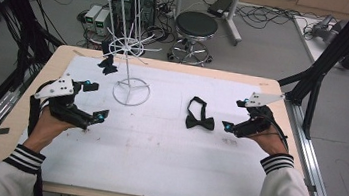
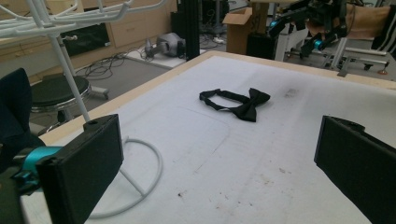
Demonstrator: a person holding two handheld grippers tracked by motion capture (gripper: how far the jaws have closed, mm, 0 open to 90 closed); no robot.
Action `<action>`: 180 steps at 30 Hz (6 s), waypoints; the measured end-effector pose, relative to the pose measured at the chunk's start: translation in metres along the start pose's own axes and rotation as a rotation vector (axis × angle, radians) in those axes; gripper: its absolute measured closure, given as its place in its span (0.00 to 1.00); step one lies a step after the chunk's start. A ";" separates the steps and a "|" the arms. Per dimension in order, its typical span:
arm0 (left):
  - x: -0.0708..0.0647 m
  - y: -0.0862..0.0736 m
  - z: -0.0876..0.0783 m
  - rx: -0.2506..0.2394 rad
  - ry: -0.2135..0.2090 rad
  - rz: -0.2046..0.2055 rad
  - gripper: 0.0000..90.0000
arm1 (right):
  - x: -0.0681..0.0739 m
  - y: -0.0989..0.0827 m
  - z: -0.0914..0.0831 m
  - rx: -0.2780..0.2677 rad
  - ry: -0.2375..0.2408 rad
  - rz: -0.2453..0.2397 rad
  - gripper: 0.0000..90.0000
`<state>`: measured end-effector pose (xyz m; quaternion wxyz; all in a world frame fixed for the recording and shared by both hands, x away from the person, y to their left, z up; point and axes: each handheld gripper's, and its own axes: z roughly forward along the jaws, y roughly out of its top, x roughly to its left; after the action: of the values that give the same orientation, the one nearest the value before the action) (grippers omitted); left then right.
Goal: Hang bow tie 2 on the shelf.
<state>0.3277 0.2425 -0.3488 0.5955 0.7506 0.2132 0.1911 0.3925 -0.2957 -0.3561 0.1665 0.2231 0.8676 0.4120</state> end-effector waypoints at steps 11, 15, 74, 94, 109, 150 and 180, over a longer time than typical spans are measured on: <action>-0.002 -0.001 0.002 0.005 -0.001 0.002 0.02 | -0.011 0.013 0.029 0.125 0.049 -0.067 0.04; -0.002 -0.001 0.003 0.002 -0.005 -0.001 0.02 | -0.013 0.009 0.037 0.175 0.051 -0.081 0.04; -0.005 -0.004 0.006 0.005 -0.017 0.007 0.02 | -0.005 -0.002 0.102 0.437 0.136 -0.063 0.62; -0.004 -0.004 0.005 0.009 -0.017 0.005 0.02 | 0.001 0.008 0.090 0.401 0.158 -0.103 0.89; -0.009 -0.001 0.008 0.006 -0.019 0.009 0.02 | 0.018 0.030 0.064 0.240 0.170 -0.124 0.89; -0.033 0.032 0.039 -0.017 -0.145 0.065 0.02 | 0.082 0.075 0.025 -0.093 0.254 -0.172 0.89; -0.058 0.043 0.074 -0.005 -0.308 0.093 0.26 | 0.114 0.095 0.039 -0.143 0.318 -0.214 0.88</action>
<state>0.3231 0.1420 -0.3250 0.6134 0.7788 0.0837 0.1015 0.3386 -0.1582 -0.3166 0.0854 0.0493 0.8701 0.4828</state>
